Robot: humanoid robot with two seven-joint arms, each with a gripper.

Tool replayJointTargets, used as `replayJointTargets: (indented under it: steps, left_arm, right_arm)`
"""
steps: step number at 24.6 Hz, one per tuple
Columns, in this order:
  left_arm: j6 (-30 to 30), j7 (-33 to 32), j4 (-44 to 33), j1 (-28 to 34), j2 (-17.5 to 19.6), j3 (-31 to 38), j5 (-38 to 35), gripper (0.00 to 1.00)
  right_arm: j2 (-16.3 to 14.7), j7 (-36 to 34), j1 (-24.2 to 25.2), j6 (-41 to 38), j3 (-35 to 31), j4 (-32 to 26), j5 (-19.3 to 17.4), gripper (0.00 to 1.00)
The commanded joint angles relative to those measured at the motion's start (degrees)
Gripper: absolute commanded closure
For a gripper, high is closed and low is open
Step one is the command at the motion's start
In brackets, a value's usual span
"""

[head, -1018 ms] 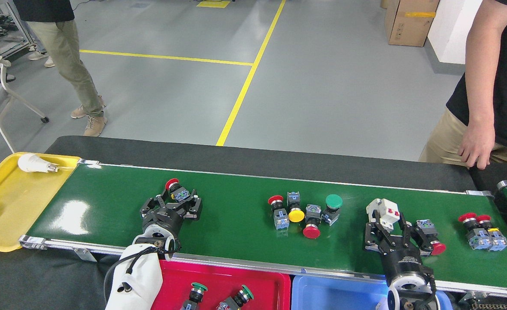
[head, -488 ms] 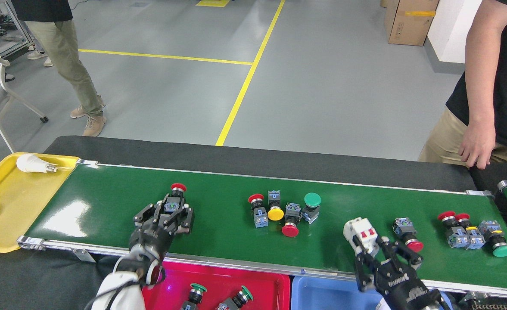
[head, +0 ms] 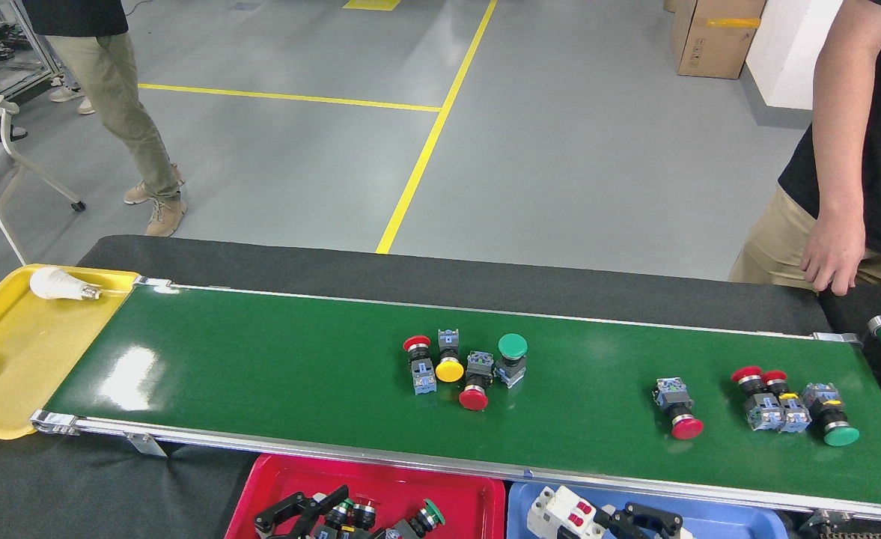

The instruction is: Pick switch part from conveyor to tray

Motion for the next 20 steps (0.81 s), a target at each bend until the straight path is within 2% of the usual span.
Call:
replayJointTargets:
  steps: [1,3,4,5,6,8,10,11,14,16,20]
  left_arm:
    - [6.29,2.90,0.10,-0.66,-3.14,5.40,-0.14,0.01]
    - [18.86,7.56,0.98,-1.19,-4.81,8.56,-0.84,0.01]
    - [24.05,9.76,1.24,-0.75,-4.46,8.48,-1.02,0.01]
    - [26.07,10.90,1.24,-0.58,-4.38,8.21,-1.02,0.01]
    - [26.07,11.08,1.16,-0.31,-4.38,8.21,-1.02,0.01]
    - [26.07,11.08,0.72,-0.40,-4.29,8.12,-0.93,0.01]
    - [25.54,10.64,0.80,-1.37,-4.38,6.81,-0.84,0.01]
    - [24.93,10.11,0.89,-1.98,-4.29,5.93,-0.67,0.01]
    - [18.77,3.96,2.91,-7.78,-2.53,2.24,-0.58,0.01]
    - [15.35,-0.09,6.60,-12.88,-2.79,1.18,-0.40,0.01]
    - [14.20,-3.16,14.69,-21.41,-2.53,-3.48,-0.58,0.01]
  right_arm:
    - [-0.48,-0.32,0.12,-0.95,-0.59,-0.84,-0.40,0.00]
    - [0.57,-0.32,0.12,-0.95,-3.05,-0.84,-0.66,0.00]
    - [2.33,-0.32,0.12,-0.95,-5.95,-0.84,-0.75,0.00]
    - [5.06,-0.32,0.03,-0.95,-9.46,-0.84,-0.75,0.00]
    - [8.21,-0.23,0.03,-0.95,-13.41,-0.84,-0.75,0.00]
    - [12.17,-0.23,0.03,-0.95,-19.48,-0.84,-0.75,0.00]
    - [14.37,-0.32,0.03,-0.95,-25.28,-0.84,-0.75,0.00]
    - [14.81,-0.41,0.03,-0.95,-26.95,-0.84,-0.75,0.00]
    - [15.51,-1.99,0.20,8.02,-31.52,-0.84,-1.01,0.00]
    - [15.43,-2.60,0.20,13.64,-33.46,-0.84,-1.63,0.00]
    - [15.25,-2.69,-0.59,17.86,-33.46,-0.84,-1.10,0.00]
